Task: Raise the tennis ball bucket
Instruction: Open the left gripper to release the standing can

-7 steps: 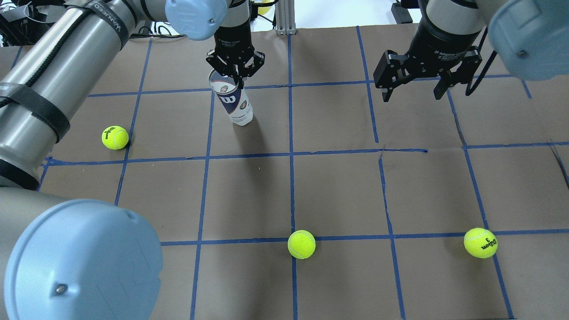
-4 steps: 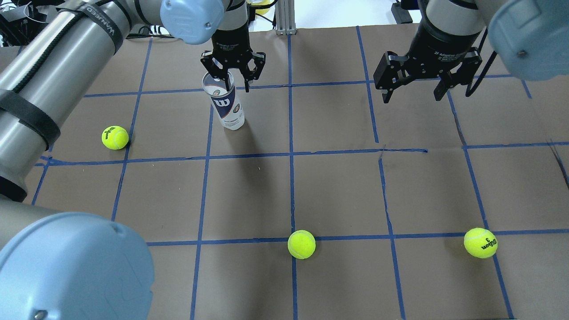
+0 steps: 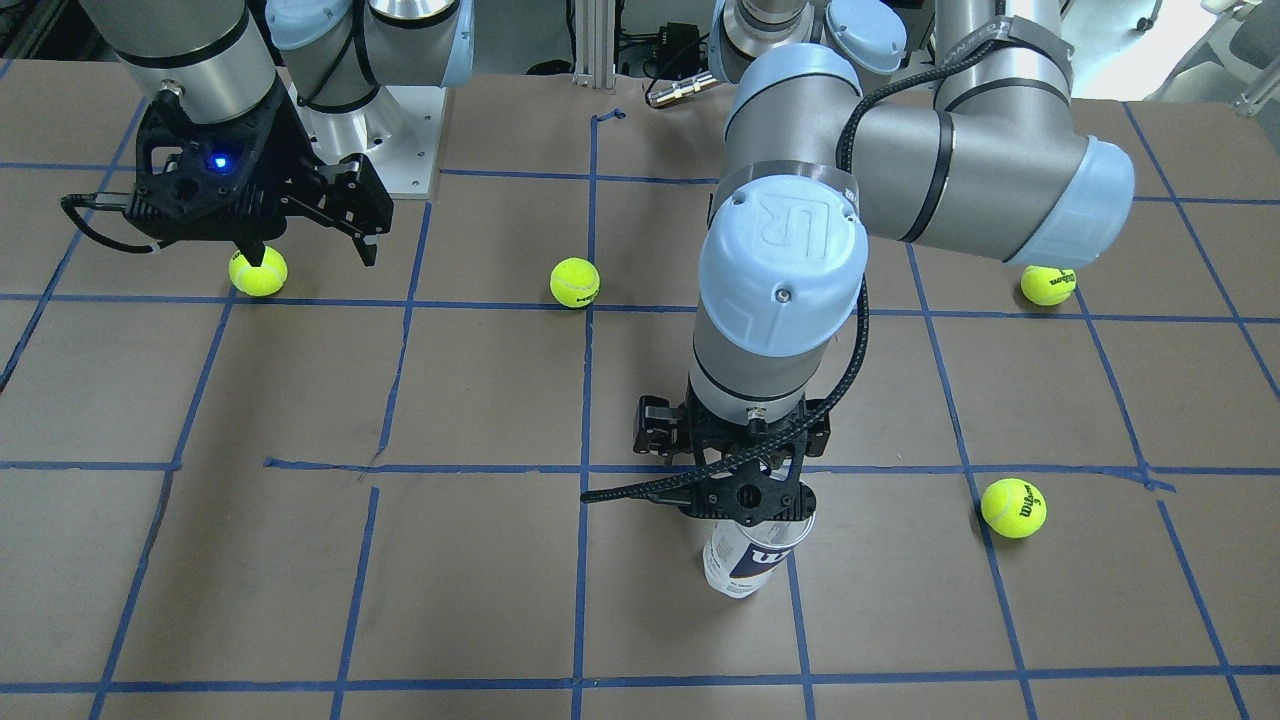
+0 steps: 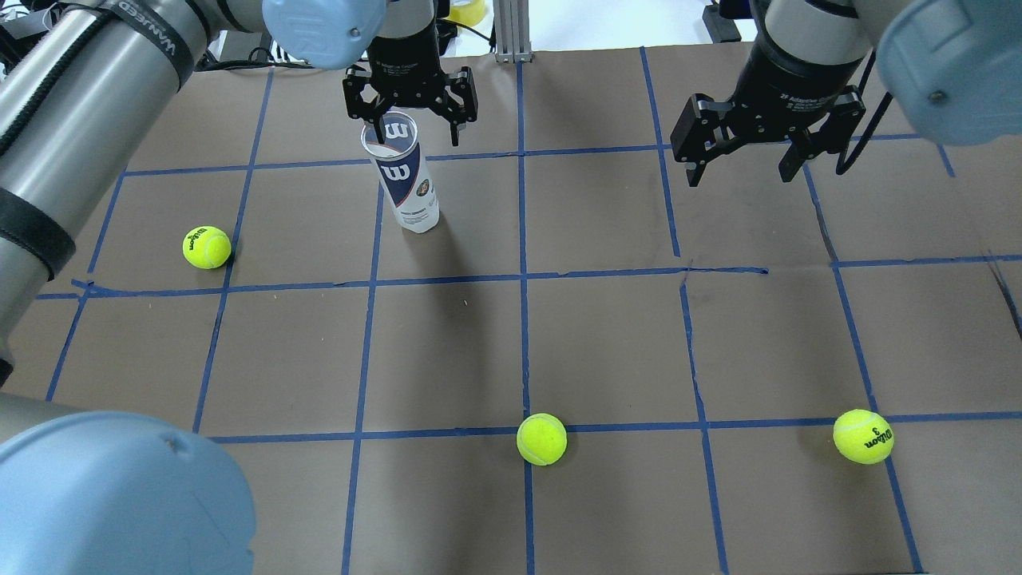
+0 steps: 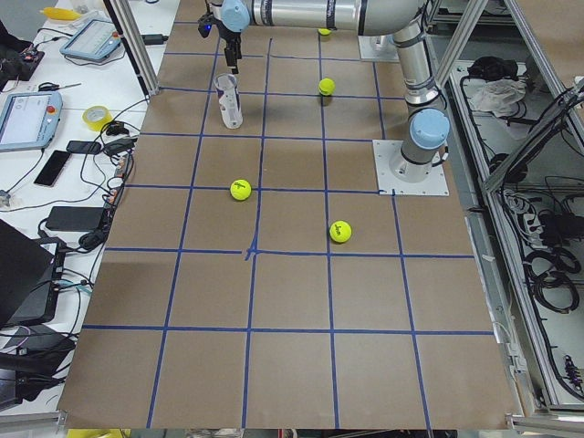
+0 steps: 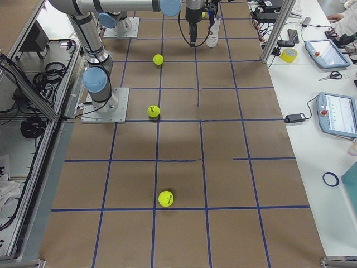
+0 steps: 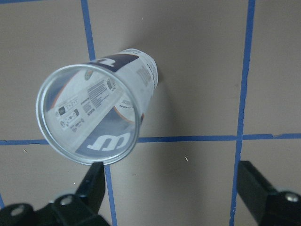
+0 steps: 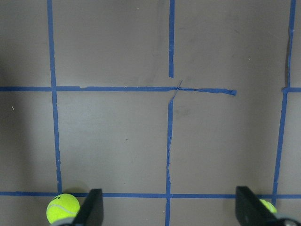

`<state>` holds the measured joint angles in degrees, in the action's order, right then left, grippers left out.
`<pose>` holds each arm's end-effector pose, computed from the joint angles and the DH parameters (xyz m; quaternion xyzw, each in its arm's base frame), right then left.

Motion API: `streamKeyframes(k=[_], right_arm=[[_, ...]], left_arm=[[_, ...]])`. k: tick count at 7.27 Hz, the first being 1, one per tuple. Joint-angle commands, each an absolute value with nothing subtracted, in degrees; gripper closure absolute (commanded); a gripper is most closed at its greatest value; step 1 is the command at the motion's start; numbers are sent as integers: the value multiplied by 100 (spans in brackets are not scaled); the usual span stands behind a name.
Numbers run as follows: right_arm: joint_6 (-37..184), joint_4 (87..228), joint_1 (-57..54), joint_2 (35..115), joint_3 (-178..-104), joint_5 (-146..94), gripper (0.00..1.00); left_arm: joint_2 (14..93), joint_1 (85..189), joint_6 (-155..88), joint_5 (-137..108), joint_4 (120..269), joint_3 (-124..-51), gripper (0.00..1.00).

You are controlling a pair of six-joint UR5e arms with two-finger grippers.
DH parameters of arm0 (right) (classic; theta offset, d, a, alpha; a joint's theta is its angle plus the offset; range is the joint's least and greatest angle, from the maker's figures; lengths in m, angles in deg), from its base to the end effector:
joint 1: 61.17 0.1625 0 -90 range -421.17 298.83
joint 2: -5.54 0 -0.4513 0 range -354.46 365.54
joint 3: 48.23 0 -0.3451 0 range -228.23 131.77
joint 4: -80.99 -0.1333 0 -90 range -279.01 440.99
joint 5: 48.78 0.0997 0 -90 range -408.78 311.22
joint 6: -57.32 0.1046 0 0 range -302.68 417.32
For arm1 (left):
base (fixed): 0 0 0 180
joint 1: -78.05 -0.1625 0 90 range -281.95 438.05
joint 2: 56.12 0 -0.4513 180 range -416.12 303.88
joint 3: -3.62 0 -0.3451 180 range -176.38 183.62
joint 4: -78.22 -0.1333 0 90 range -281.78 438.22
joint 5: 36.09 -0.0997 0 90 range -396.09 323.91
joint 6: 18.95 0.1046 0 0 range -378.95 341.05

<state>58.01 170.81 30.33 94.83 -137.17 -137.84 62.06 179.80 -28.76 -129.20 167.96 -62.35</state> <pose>0.1468 -0.4470 0.5116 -0.0071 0.9999 -0.0013 0.0082 -0.2573 -0.6101 0.4244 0.0178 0.9989 0.0283 0.0330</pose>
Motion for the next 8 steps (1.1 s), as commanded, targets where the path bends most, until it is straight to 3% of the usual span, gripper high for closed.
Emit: streamKeyframes(k=[1,4,7,8], right_arm=[[5794,17090,3033,9483,-13718,-13790,0],[5794,17072,3033,9483,-13718,-13790,0],[5811,17090,3033,9483,-13718,-13790,0],[5820,17090,3033,9483,-13718,-13781,0]], left_arm=[[5991,17904,-2845,-12899,16796,-6230,0],[5027,17930,-2424,-12732,16831,-6553,0],[3927,17528,-1563,-12487,16029,-7992,0],[3794,17195,-1457,-11781,15927,-8101,0]])
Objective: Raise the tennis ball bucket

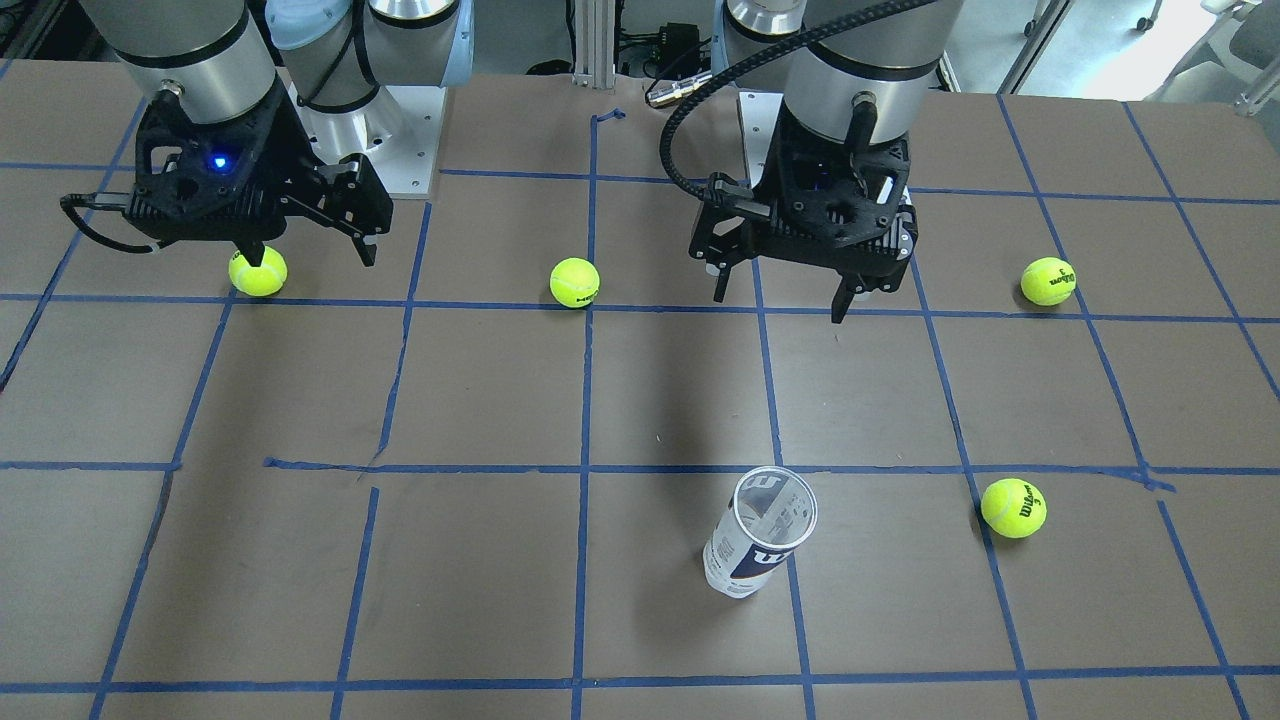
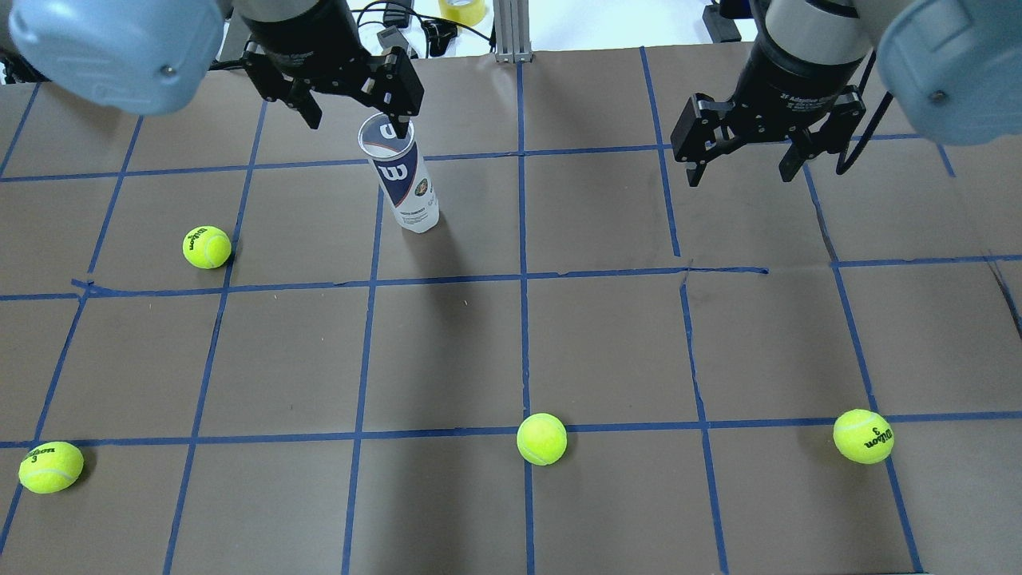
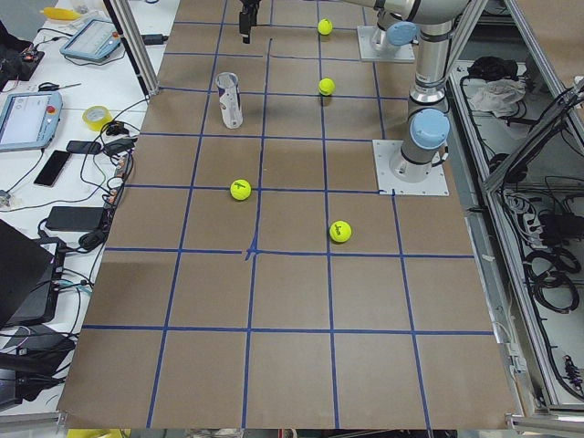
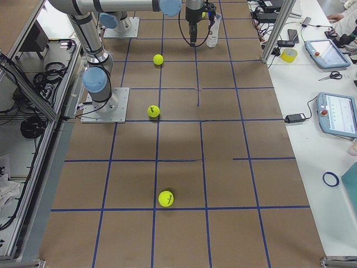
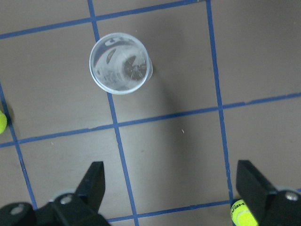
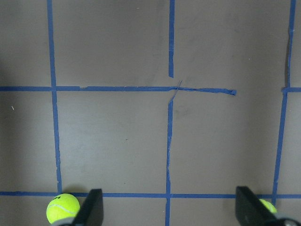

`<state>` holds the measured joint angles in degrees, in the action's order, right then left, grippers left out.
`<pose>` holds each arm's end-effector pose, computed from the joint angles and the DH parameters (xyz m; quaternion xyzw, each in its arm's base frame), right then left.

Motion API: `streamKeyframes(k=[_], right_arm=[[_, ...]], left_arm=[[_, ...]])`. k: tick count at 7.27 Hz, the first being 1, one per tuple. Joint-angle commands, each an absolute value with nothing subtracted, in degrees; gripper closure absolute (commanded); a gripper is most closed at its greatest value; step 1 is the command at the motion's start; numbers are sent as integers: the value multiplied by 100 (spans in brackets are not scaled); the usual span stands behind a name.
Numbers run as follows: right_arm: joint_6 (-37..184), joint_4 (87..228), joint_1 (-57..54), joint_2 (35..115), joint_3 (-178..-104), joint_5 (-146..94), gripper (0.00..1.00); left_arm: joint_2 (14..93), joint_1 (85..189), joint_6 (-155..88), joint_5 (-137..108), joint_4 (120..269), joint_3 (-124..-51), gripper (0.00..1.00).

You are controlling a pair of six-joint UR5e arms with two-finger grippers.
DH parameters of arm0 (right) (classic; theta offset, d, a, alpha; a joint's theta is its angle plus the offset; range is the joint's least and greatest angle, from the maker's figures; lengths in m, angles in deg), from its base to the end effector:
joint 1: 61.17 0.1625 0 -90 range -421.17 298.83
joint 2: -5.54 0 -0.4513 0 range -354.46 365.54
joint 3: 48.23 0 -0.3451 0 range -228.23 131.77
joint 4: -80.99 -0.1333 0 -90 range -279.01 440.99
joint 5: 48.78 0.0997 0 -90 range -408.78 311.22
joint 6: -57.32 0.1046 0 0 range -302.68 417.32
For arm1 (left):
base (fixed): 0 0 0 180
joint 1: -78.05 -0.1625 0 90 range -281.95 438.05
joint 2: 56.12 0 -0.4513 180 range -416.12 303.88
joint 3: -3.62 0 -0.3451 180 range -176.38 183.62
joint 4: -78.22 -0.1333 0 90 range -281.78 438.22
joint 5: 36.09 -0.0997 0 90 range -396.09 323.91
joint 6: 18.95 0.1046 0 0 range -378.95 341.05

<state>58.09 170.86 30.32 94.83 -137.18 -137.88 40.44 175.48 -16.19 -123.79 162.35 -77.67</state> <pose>0.1466 -0.4471 0.5116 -0.0063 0.9999 -0.0017 0.0079 -0.2023 -0.4877 0.5342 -0.0900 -0.9933 0.0690 0.0229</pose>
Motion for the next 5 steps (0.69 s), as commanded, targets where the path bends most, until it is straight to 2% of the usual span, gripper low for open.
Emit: streamKeyframes(k=[1,2,5], right_arm=[[5785,17098,3033,9483,-13718,-13807,0],[5785,17107,3033,9483,-13718,-13825,0],[5768,17116,3033,9483,-13718,-13851,0]], left_arm=[[3749,16809,-1265,-11774,16048,-7876,0],[3740,16587,-1176,-12052,16710,-7482,0],[3521,16603,-1210,-12265,17148,-7627,0]])
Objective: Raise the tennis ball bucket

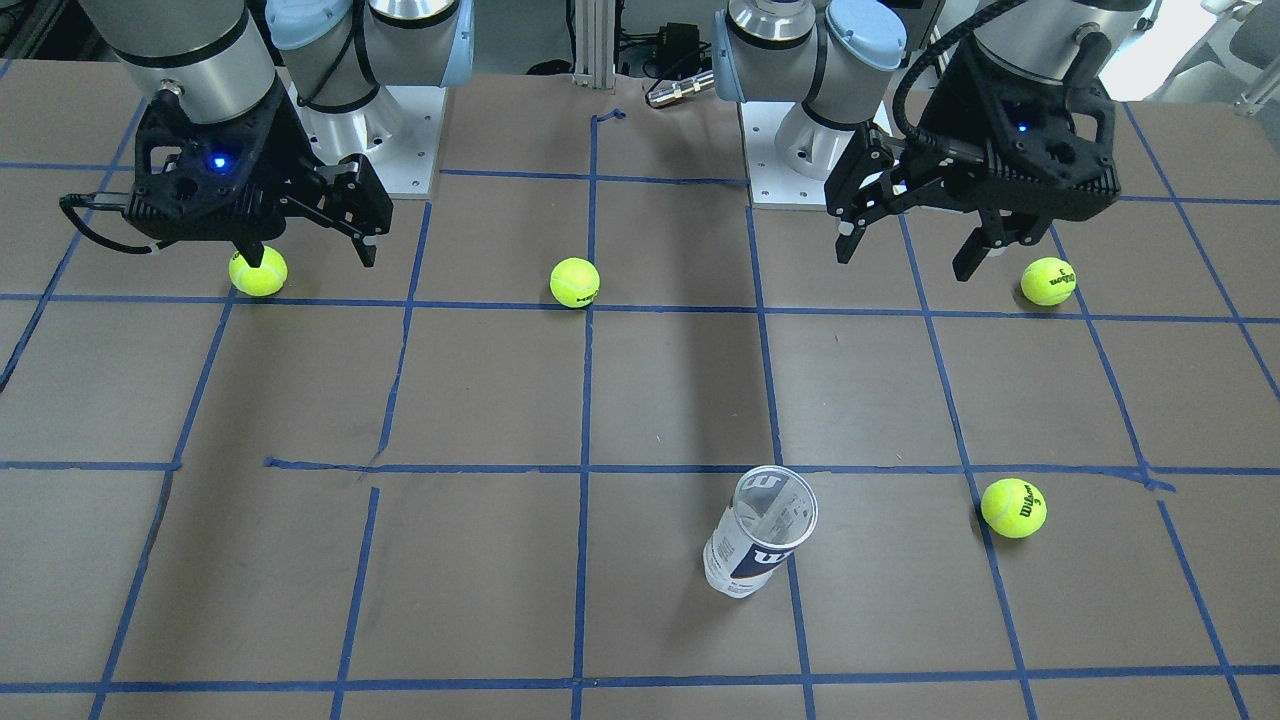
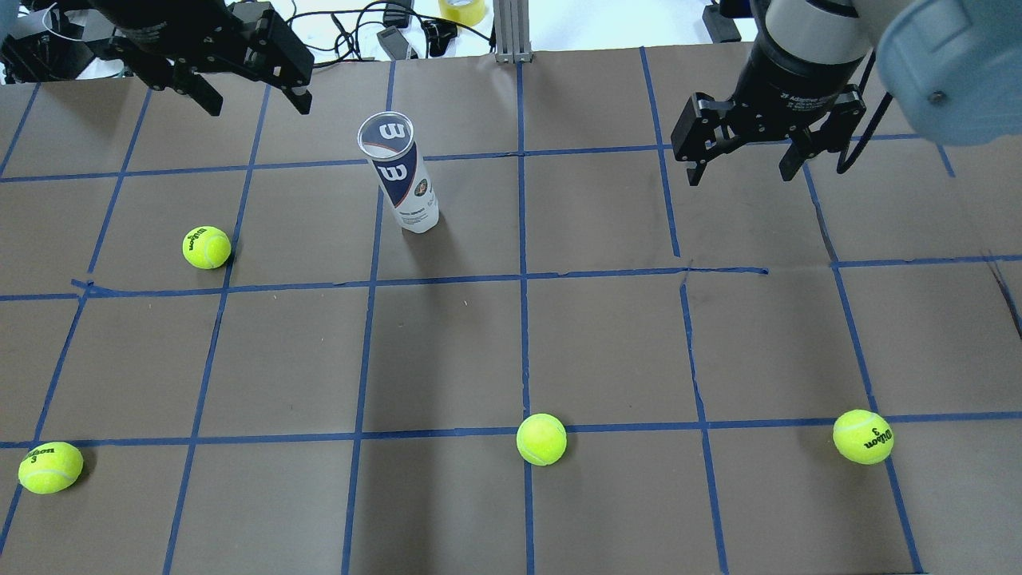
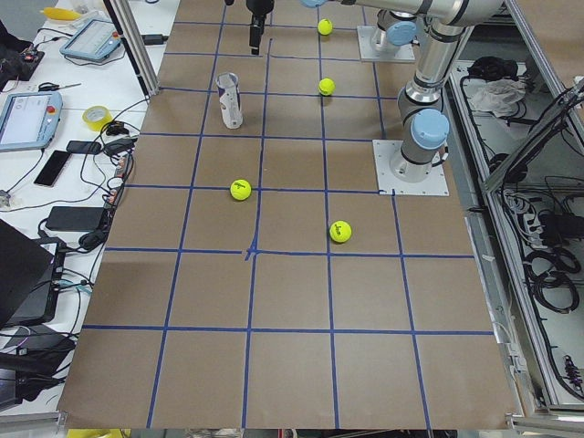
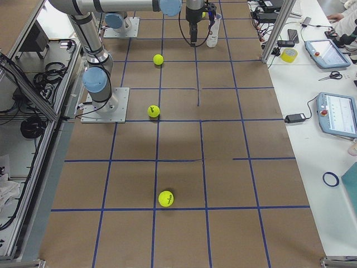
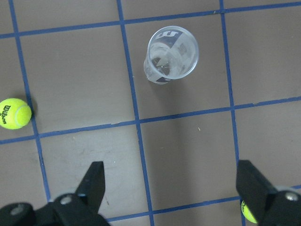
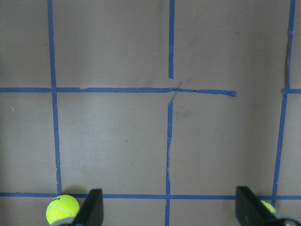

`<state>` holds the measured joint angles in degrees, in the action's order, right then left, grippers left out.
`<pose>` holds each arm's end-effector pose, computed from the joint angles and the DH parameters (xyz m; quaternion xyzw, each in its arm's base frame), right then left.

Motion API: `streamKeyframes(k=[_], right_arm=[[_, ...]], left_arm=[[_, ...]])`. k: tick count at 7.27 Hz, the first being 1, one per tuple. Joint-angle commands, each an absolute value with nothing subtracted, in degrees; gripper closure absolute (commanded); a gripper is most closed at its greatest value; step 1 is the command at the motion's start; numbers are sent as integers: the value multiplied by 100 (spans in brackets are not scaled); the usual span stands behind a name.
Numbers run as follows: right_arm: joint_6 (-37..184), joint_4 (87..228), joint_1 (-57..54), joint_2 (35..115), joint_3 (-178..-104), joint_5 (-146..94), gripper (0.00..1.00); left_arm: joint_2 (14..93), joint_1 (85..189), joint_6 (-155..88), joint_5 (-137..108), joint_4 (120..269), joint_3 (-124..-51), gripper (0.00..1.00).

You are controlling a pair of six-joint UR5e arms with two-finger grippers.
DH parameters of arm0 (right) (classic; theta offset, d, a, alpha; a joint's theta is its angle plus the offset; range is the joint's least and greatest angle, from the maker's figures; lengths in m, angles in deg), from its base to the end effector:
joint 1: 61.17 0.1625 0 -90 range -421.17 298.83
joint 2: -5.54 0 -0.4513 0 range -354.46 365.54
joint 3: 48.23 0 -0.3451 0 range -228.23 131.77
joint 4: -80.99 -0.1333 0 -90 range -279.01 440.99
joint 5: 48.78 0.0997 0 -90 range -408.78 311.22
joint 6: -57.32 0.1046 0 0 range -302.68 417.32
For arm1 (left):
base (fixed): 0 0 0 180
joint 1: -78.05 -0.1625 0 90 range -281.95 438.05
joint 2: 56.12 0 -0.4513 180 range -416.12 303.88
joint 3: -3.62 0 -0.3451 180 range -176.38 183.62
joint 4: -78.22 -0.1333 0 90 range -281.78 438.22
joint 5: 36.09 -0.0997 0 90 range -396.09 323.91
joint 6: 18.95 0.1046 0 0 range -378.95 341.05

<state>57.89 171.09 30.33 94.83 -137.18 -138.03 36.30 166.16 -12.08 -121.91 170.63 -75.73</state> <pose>0.1464 -0.4475 0.5120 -0.0081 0.9999 -0.0037 0.0066 -0.1253 -0.4748 0.5691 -0.0452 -0.9970 0.0534 0.0324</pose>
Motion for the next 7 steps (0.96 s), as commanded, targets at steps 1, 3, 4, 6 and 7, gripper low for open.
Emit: streamKeyframes(k=[1,3,4,6,7], right_arm=[[5776,17116,3033,9483,-13718,-13851,0],[5776,17125,3033,9474,-13726,-13825,0],[5776,17125,3033,9474,-13726,-13825,0],[5767,17125,3033,9474,-13718,-13842,0],[5767,17125,3033,9474,-13726,-13851,0]], left_arm=[[3477,16603,-1219,-12257,17156,-7662,0],[3441,16603,-1219,-12240,17148,-7741,0],[3380,16603,-1219,-12222,17148,-7855,0],[3318,16594,-1210,-12231,17148,-7935,0],[3309,16585,-1175,-12240,17148,-7935,0]])
